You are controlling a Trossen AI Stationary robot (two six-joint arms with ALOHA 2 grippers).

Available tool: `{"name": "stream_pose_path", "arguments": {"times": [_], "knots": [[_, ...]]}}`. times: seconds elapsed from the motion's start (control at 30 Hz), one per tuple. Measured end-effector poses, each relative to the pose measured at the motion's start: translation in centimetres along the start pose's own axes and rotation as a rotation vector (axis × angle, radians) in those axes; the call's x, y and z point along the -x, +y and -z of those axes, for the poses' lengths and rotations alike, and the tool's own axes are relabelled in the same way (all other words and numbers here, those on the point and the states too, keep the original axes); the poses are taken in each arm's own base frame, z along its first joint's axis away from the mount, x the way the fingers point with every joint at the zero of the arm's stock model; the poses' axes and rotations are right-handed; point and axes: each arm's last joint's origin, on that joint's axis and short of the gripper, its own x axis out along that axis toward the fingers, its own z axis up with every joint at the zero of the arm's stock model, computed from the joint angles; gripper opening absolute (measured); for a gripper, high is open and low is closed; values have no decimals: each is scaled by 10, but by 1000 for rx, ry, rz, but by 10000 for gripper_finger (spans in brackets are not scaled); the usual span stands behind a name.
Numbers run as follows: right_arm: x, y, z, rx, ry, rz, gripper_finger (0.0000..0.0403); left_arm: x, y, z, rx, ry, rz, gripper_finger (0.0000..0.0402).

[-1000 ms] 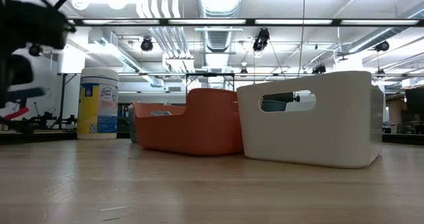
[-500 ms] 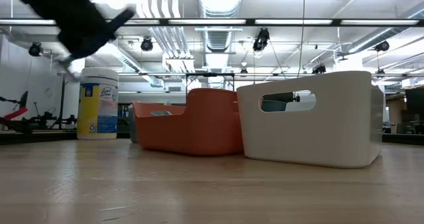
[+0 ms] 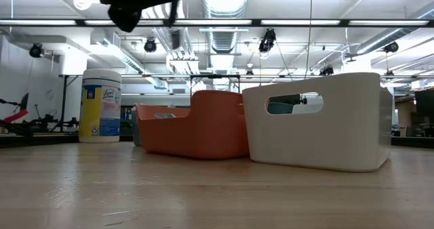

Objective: Pick & Place Travel size toiletries
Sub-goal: Put the blue razor into the white bin

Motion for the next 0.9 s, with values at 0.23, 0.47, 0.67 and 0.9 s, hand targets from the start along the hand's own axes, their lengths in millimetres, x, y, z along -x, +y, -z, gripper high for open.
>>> {"name": "stream_pose_path", "arguments": {"times": [0.23, 0.47, 0.67, 0.9], "knots": [[0, 0, 0, -1, 0, 0, 34, -27, 15, 1, 3, -96, 9, 45], [0, 0, 0, -1, 0, 0, 34, -61, 30, -4, 7, -73, 102, 45], [0, 0, 0, -1, 0, 0, 34, -96, 26, -5, -24, -63, 167, 46], [0, 0, 0, 0, 0, 0, 34, -132, 12, -4, -64, -32, 197, 46]]}}
